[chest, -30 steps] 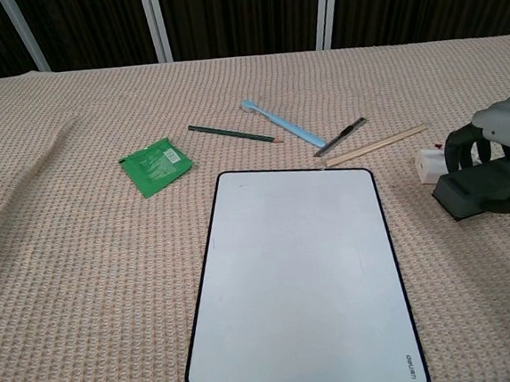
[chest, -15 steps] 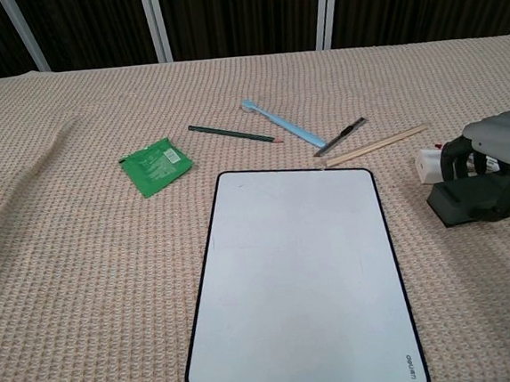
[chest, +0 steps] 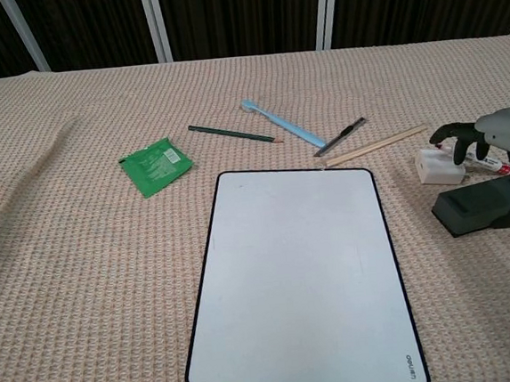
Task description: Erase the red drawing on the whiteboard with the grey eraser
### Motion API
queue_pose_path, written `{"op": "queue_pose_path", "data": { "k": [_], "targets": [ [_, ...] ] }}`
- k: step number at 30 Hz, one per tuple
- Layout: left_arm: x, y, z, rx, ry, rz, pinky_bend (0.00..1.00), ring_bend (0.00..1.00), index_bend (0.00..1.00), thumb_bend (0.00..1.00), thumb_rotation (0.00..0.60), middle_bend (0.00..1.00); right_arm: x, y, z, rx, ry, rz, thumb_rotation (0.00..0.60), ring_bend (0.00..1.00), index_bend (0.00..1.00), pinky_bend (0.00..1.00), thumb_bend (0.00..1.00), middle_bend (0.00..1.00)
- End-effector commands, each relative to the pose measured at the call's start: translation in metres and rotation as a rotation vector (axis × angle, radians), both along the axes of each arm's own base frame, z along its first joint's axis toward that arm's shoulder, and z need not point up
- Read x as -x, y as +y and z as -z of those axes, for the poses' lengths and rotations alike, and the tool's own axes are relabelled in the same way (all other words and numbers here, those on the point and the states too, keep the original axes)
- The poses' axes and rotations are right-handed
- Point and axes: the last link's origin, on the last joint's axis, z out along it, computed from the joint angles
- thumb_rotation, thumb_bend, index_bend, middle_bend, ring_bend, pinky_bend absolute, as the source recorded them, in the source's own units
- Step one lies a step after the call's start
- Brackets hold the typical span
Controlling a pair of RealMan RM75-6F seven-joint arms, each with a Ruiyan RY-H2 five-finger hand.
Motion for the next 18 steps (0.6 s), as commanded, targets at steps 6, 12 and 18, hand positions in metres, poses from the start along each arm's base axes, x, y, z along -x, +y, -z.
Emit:
{"op": "queue_pose_path", "data": {
  "k": [6, 12, 18],
  "targets": [
    [0.000, 0.000, -0.001, -0.002, -0.001, 0.000, 0.00, 0.00, 0.07, 0.52, 0.600, 0.01, -0.006, 0.003, -0.025, 0.066, -0.003, -0.024, 0.600, 0.20, 0.06, 0.30, 0.13, 0.18],
    [0.000, 0.000, -0.001, -0.002, -0.002, 0.001, 0.00, 0.00, 0.07, 0.53, 0.600, 0.01, -0.007, 0.016, -0.066, 0.180, -0.070, -0.030, 0.600, 0.20, 0.06, 0.28, 0.15, 0.17],
    [-0.001, 0.000, 0.000, -0.001, -0.001, 0.005, 0.00, 0.00, 0.07, 0.53, 0.600, 0.01, 0.008, 0.047, -0.090, 0.288, -0.177, -0.082, 0.600, 0.20, 0.06, 0.22, 0.15, 0.14]
  ]
}}
